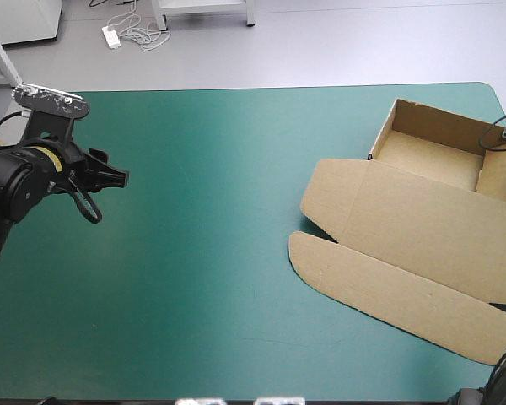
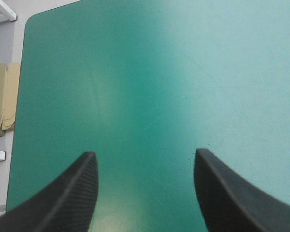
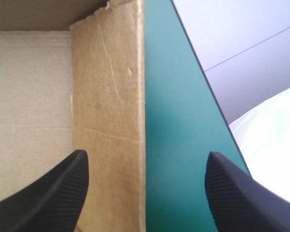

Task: Fold the box

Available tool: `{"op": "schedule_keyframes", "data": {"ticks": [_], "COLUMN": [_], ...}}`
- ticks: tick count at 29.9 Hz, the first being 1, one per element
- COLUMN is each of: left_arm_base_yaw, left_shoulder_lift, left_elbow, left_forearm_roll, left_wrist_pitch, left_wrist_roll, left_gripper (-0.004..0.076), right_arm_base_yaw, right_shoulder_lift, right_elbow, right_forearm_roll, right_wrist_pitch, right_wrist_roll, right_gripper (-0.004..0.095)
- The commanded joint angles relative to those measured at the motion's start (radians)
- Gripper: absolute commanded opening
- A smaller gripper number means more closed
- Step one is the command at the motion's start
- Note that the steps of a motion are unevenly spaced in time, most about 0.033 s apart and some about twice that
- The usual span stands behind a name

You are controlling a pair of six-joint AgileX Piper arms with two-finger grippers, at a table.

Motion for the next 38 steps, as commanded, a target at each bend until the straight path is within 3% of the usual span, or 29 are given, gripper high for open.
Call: {"op": "schedule_keyframes", "data": {"ticks": [1,4,11,13,17,22,29,38], "left_arm_base_yaw": [-0.004,-0.004,-0.004,-0.004,-0.004,-0.004,-0.004,-0.004], "left_shoulder_lift": [-0.020,-0.020,0.001,0.015,0.024,0.001,-0.106,-0.311], "left_elbow": [-0.023,-0.023,-0.023,-0.023,0.015,0.145,0.402,0.718], "left_forearm_roll": [0.023,0.020,0.012,0.013,0.015,0.019,-0.012,-0.040], "left_wrist_pitch": [-0.011,-0.033,-0.116,-0.129,-0.149,-0.190,-0.363,-0.526], "left_wrist_roll": [-0.005,-0.005,-0.009,-0.009,0.006,0.006,-0.009,-0.009], "left_gripper": [0.0423,0.0423,0.0414,0.0370,0.0207,-0.0006,-0.0007,-0.0008], "right_arm_base_yaw": [-0.004,0.012,0.272,0.367,0.574,0.773,0.932,0.941], "right_shoulder_lift": [-0.135,-0.211,-0.362,-0.395,-0.465,-0.607,-0.836,-1.101], "right_elbow": [-0.026,-0.026,-0.026,-0.024,0.045,0.312,0.712,1.104], "right_forearm_roll": [0.012,0.137,0.115,0.088,0.000,-0.079,-0.170,-0.267], "right_wrist_pitch": [0.009,0.009,0.009,0.009,-0.003,-0.137,-0.330,-0.413], "right_wrist_roll": [0.012,-0.014,-0.048,-0.048,0.002,0.057,0.148,0.161], "right_gripper": [0.0634,0.0549,-0.0019,-0.0012,-0.0012,-0.0012,-0.0011,-0.0011]}}
